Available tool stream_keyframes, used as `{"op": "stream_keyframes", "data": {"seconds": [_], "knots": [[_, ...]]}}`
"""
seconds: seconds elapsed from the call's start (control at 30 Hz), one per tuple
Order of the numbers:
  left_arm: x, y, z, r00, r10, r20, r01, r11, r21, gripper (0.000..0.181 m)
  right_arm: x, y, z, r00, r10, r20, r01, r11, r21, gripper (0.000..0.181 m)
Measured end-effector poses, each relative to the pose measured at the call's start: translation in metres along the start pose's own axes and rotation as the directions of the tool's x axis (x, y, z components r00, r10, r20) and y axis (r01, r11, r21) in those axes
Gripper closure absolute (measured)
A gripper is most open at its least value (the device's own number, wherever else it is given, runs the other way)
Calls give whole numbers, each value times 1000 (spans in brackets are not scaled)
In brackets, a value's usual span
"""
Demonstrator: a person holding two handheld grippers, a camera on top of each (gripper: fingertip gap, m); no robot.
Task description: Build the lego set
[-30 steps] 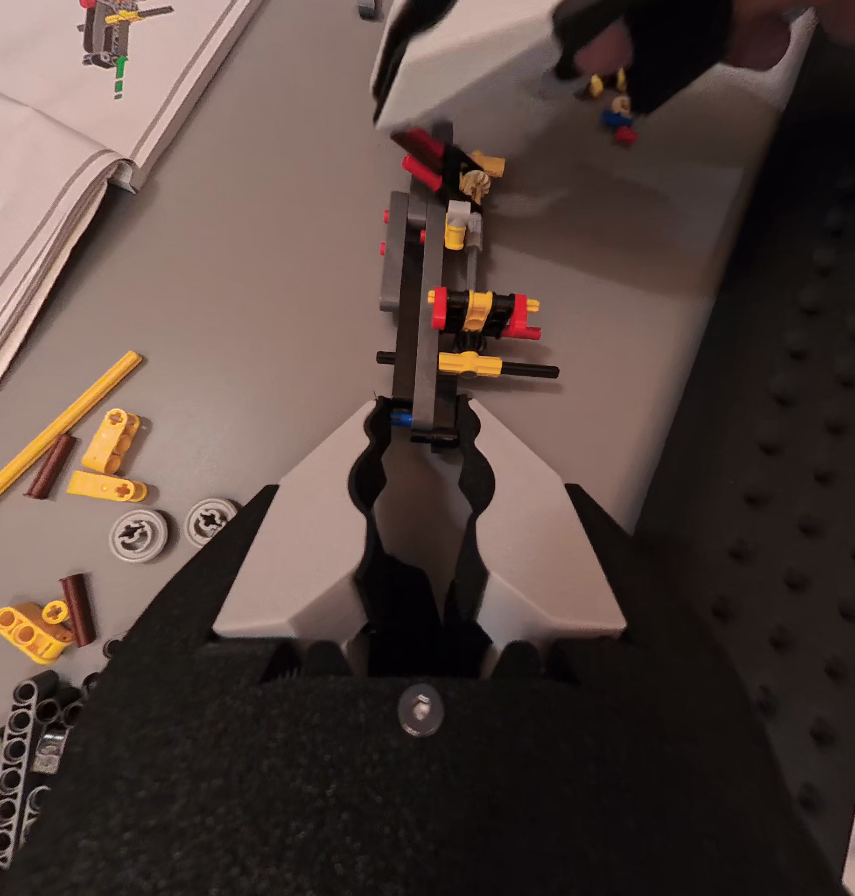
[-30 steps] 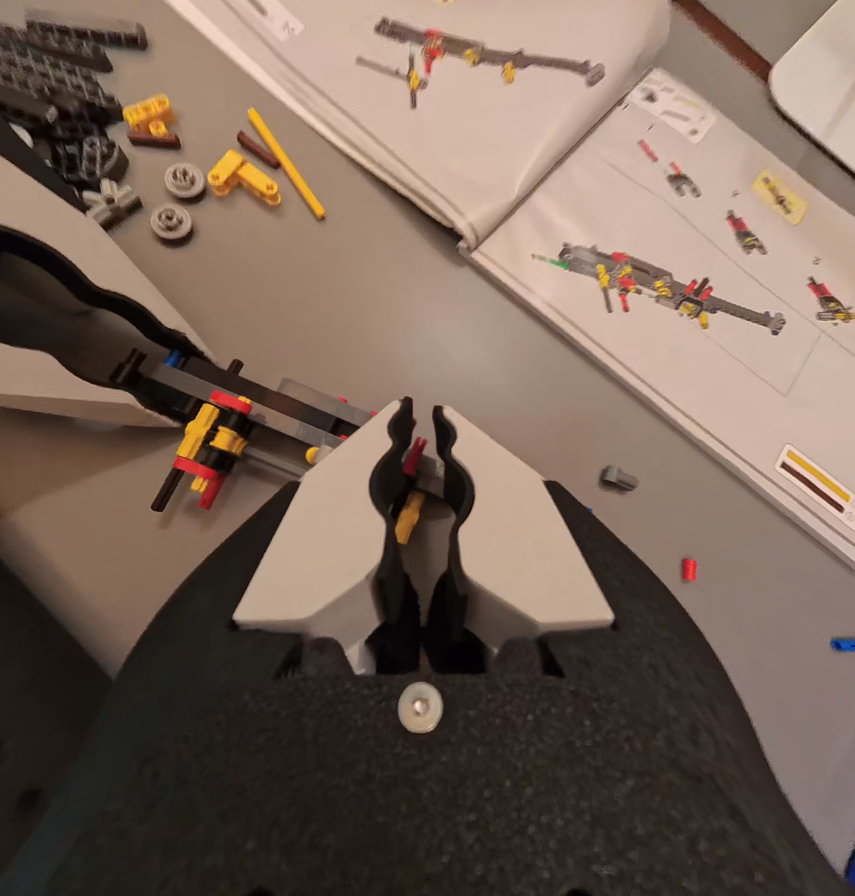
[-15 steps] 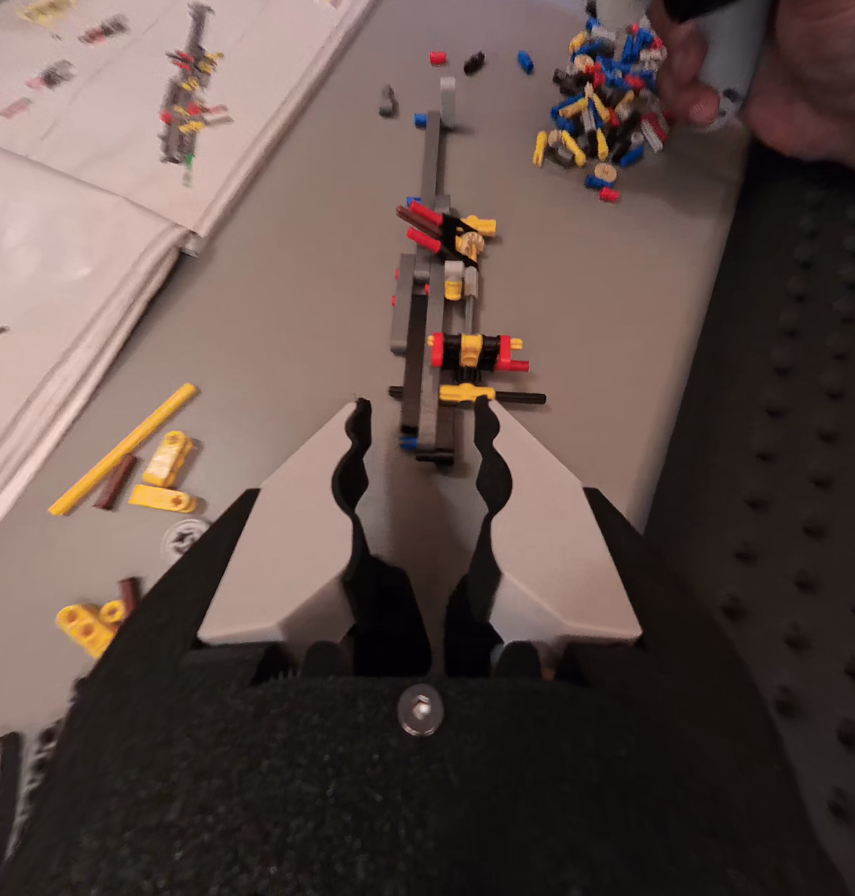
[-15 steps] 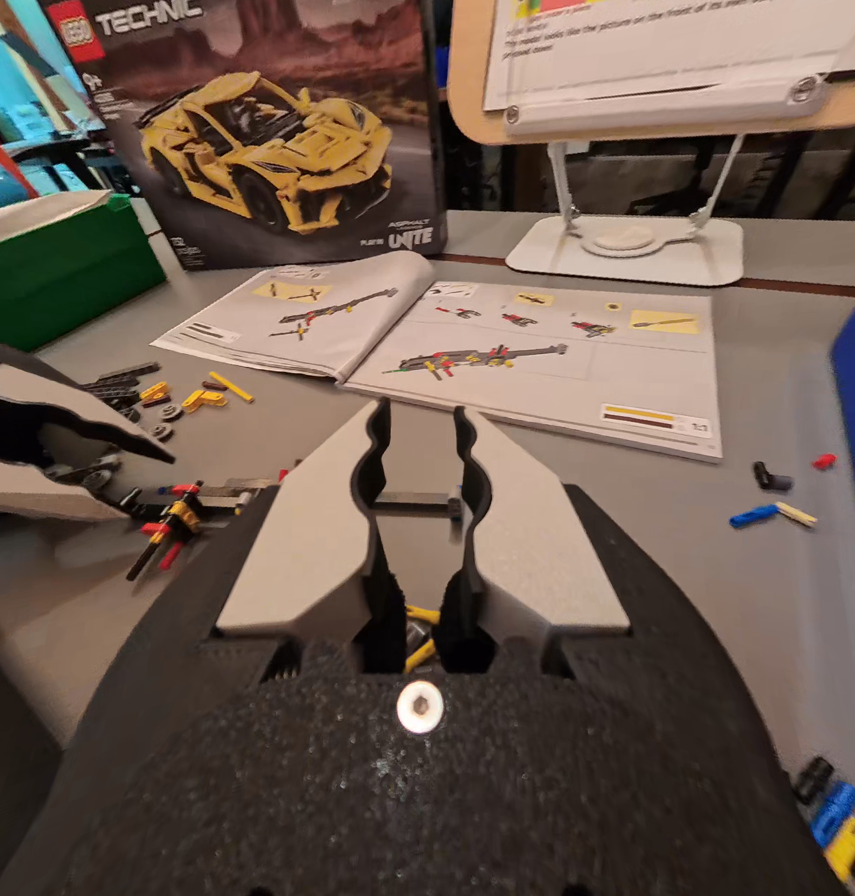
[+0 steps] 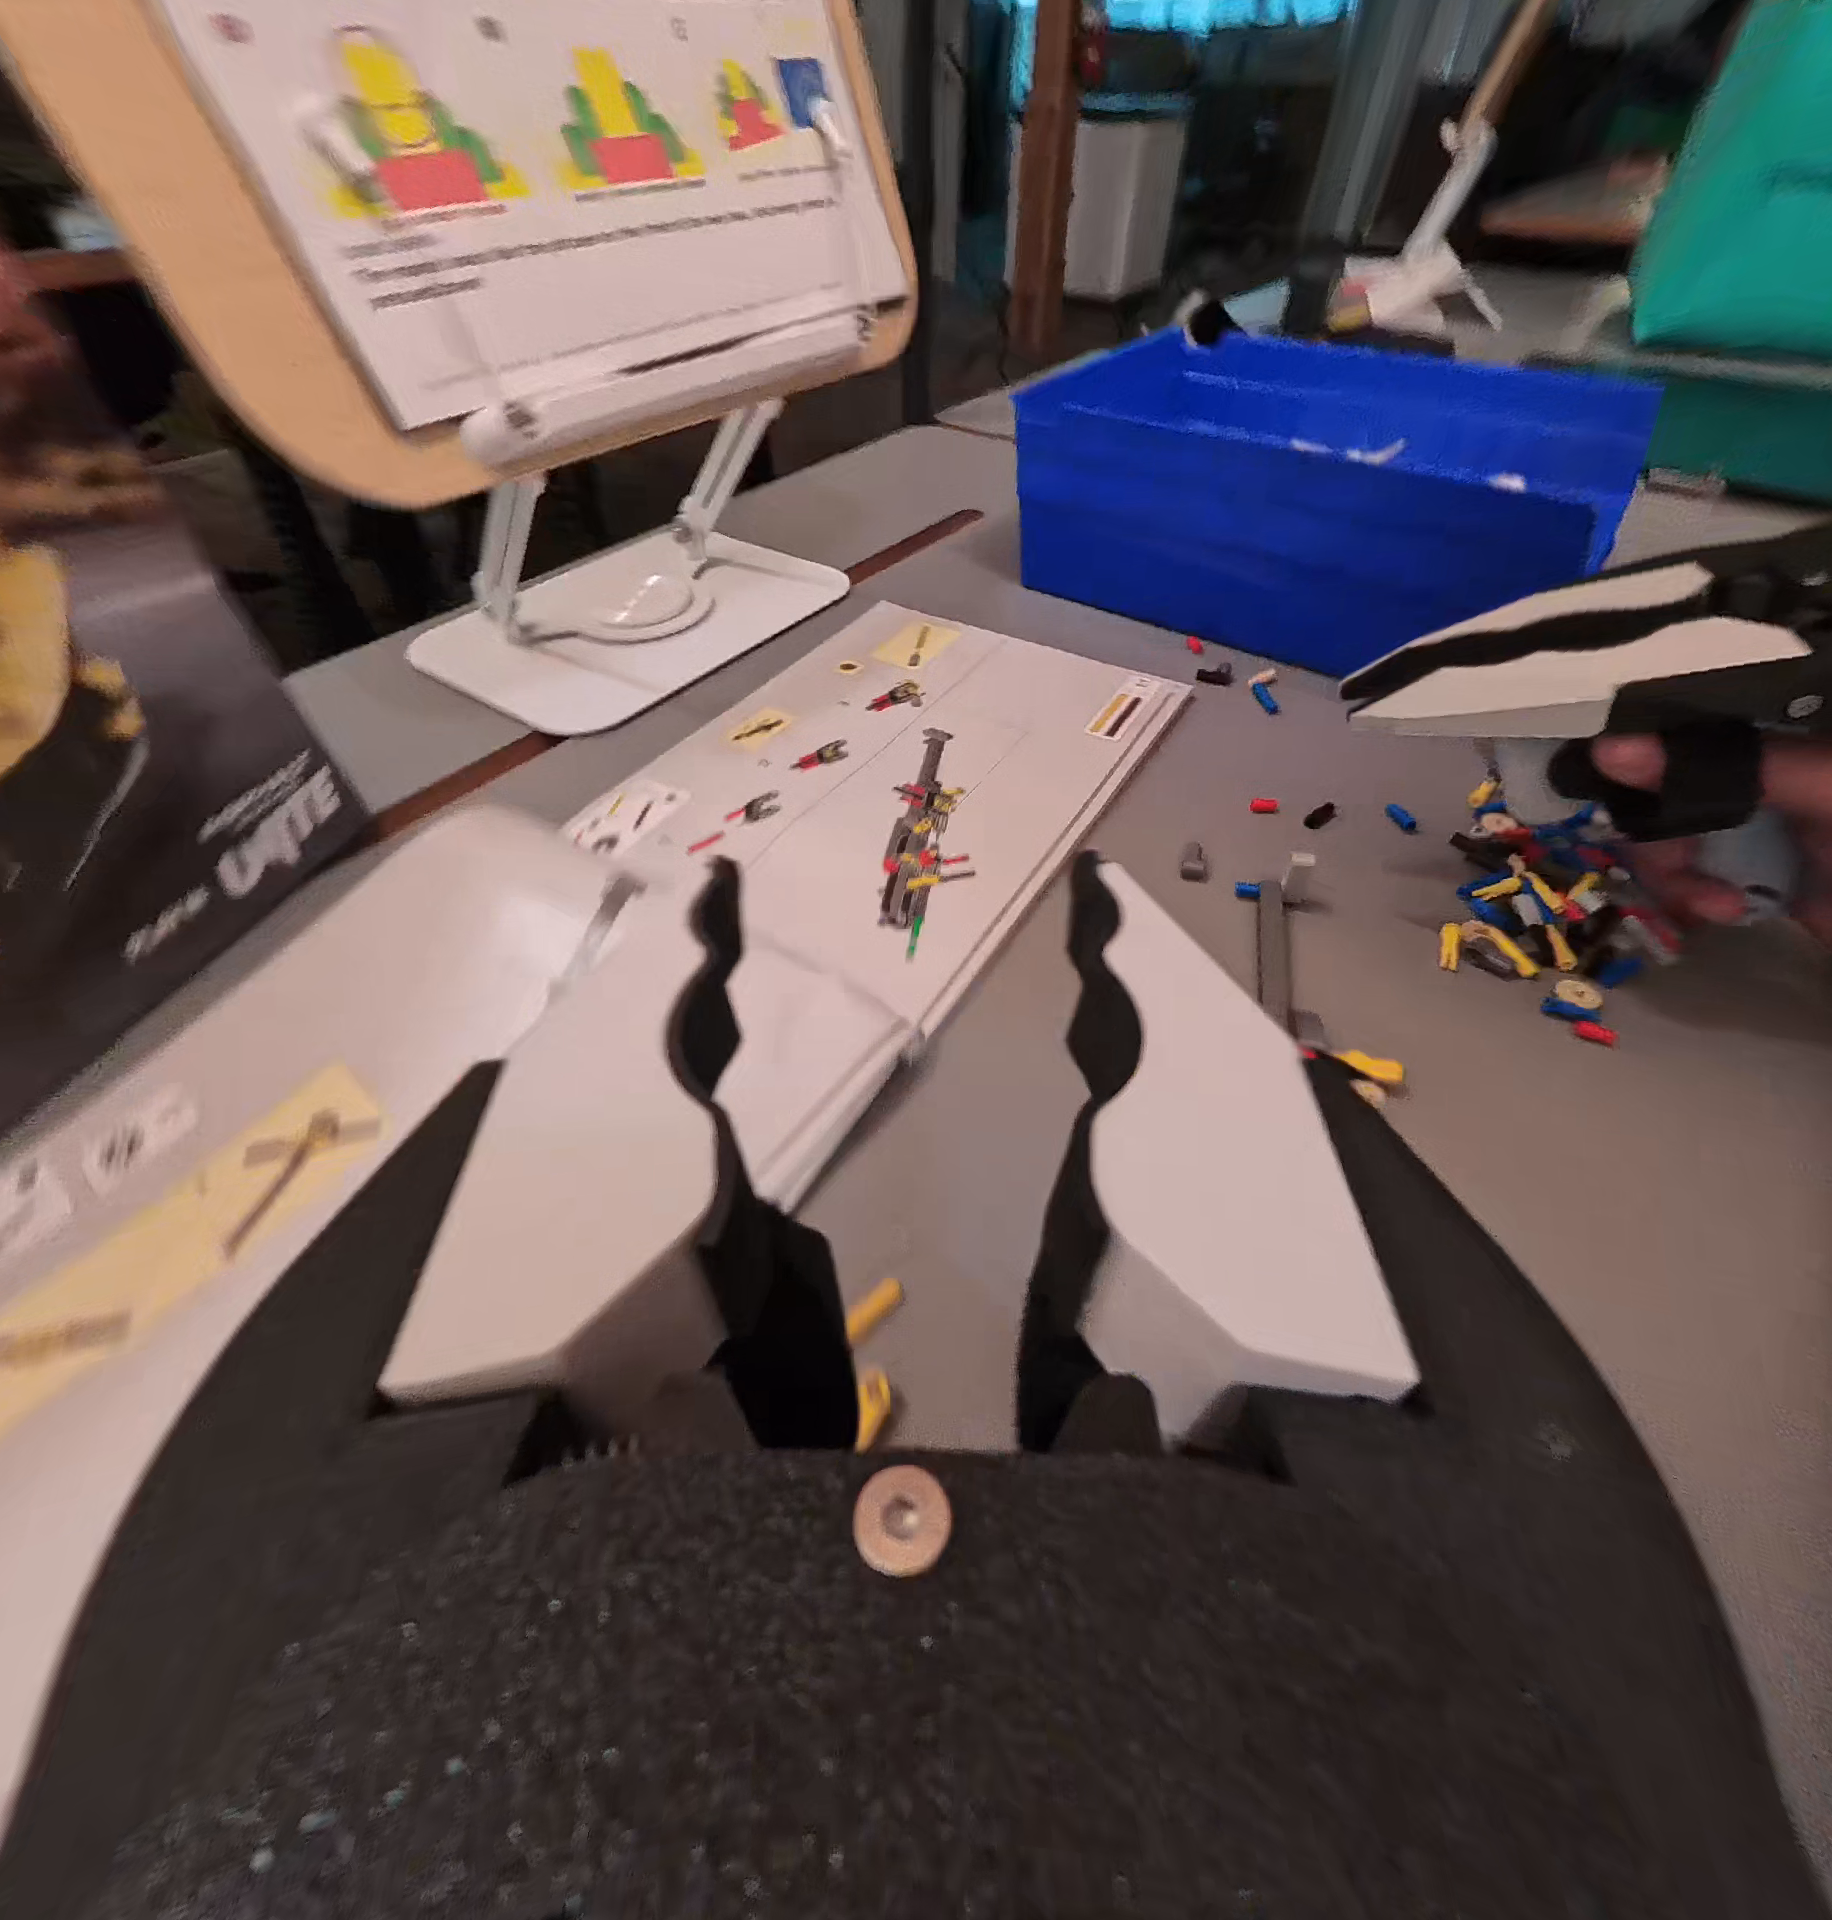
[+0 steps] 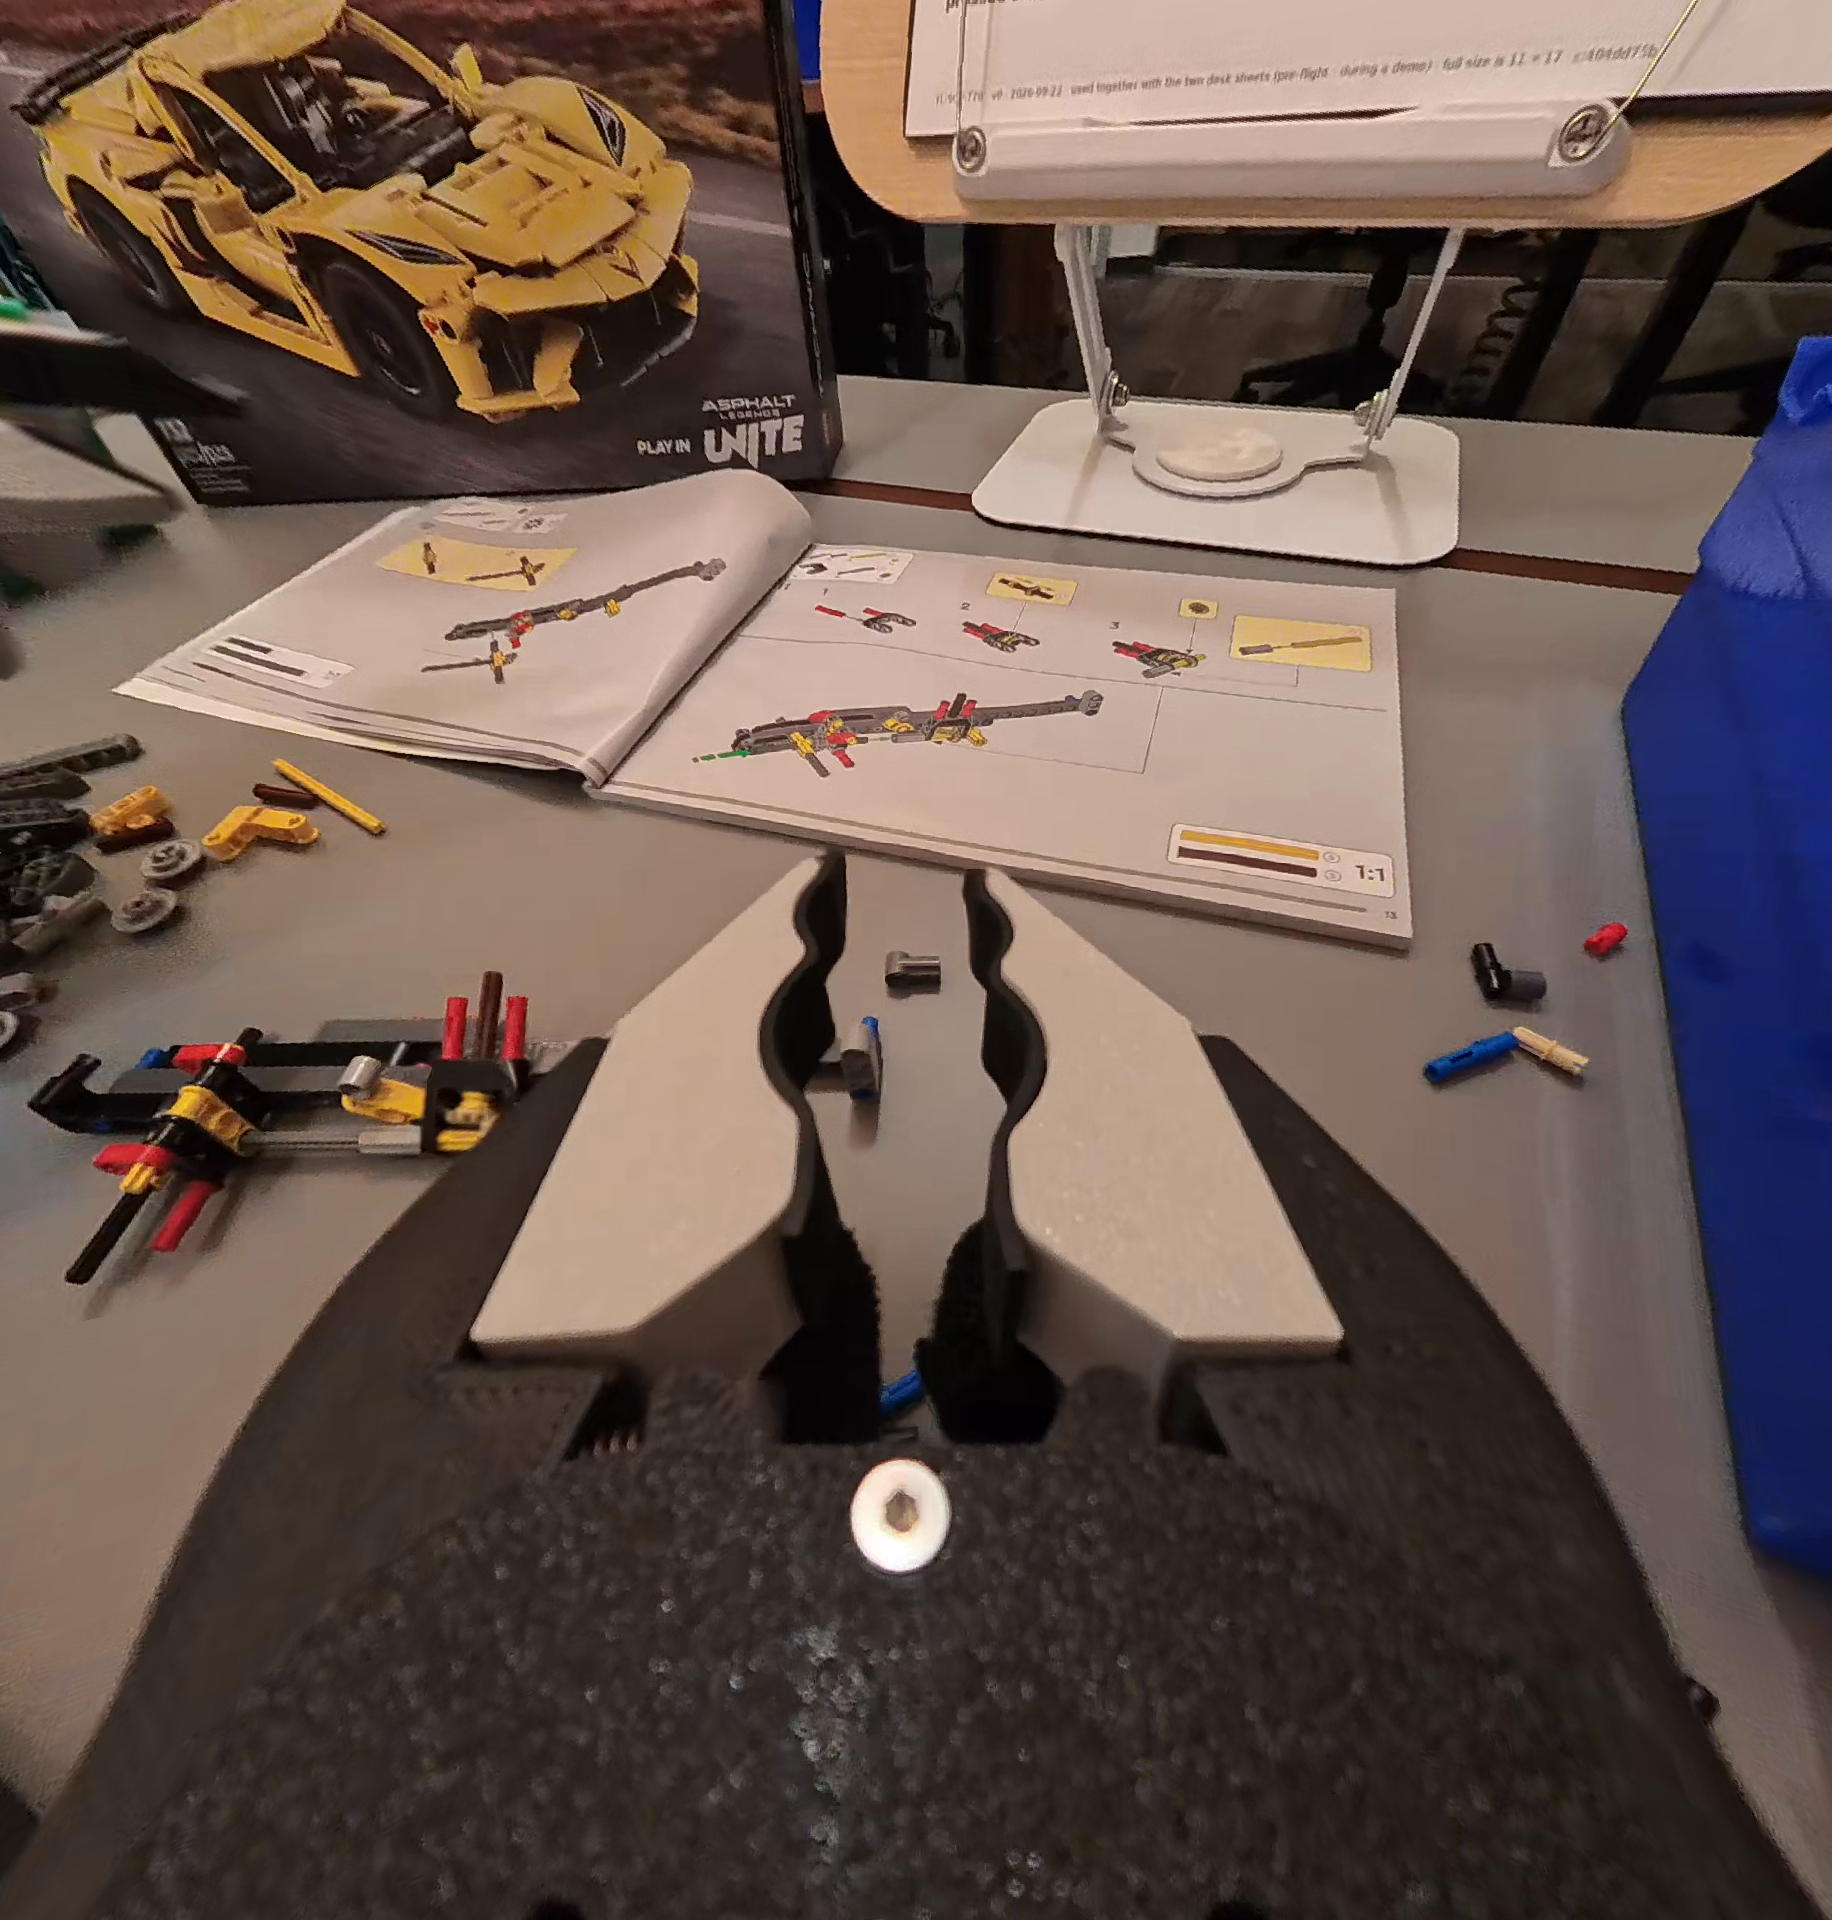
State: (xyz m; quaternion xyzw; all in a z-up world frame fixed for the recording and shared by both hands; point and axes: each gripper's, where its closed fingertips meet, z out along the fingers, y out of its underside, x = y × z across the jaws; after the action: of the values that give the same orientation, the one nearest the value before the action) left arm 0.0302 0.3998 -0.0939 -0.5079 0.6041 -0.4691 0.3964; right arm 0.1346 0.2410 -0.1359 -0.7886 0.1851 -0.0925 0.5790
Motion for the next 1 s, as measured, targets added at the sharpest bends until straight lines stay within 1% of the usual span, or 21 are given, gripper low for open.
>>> {"op": "stream_keyframes", "data": {"seconds": [0.03,0.07,0.13,0.17,0.23,0.27,0.33,0.4,0.47,0.5,0.6,0.67,0.7,0.73,0.8,0.87,0.93,1.0], "knots": [[3,-6,18,998,47,-33,-48,998,-38,107,0,-1,-1,1000,13,9,-13,1000,10,159],[12,-9,39,990,103,-93,-112,989,-93,106,0,-3,-2,1000,25,17,-26,999,21,159],[28,-4,85,959,194,-205,-241,942,-234,106,1,-6,-4,999,47,25,-48,998,43,160],[36,-3,108,937,241,-253,-307,913,-269,108,2,-7,-6,998,60,29,-61,997,53,161],[61,3,153,866,295,-405,-430,852,-299,128,3,-9,-8,996,81,42,-84,994,69,163],[74,7,175,837,285,-467,-460,829,-318,125,2,-10,-9,995,89,50,-93,993,76,163],[96,14,211,801,216,-559,-471,803,-365,123,2,-13,-12,994,93,56,-98,991,93,164],[113,22,235,774,134,-619,-467,782,-414,123,1,-12,-13,994,93,60,-99,991,94,164],[127,27,248,761,83,-643,-455,776,-438,125,0,-12,-14,993,97,67,-103,990,97,164],[131,30,252,759,81,-645,-456,774,-439,128,0,-13,-15,993,98,71,-105,989,104,164],[133,36,260,776,112,-621,-462,771,-439,144,-3,-14,-16,990,107,92,-117,988,105,165],[132,38,263,784,120,-609,-456,777,-434,161,-6,-13,-15,990,97,101,-107,989,104,165],[132,37,263,790,126,-601,-449,785,-426,165,-7,-13,-14,991,91,102,-101,990,100,165],[132,36,263,793,130,-595,-445,791,-420,174,-8,-12,-14,991,88,104,-99,990,97,165],[130,35,264,802,145,-579,-443,795,-414,176,-10,-12,-14,989,92,115,-103,990,97,165],[130,38,263,802,153,-577,-453,785,-422,176,-11,-12,-14,987,100,125,-112,989,96,165],[130,39,264,808,157,-568,-452,784,-425,160,-11,-11,-13,987,104,125,-116,989,92,165],[127,42,267,816,180,-549,-461,775,-432,157,-11,-10,-12,986,105,126,-116,990,85,165]]}}
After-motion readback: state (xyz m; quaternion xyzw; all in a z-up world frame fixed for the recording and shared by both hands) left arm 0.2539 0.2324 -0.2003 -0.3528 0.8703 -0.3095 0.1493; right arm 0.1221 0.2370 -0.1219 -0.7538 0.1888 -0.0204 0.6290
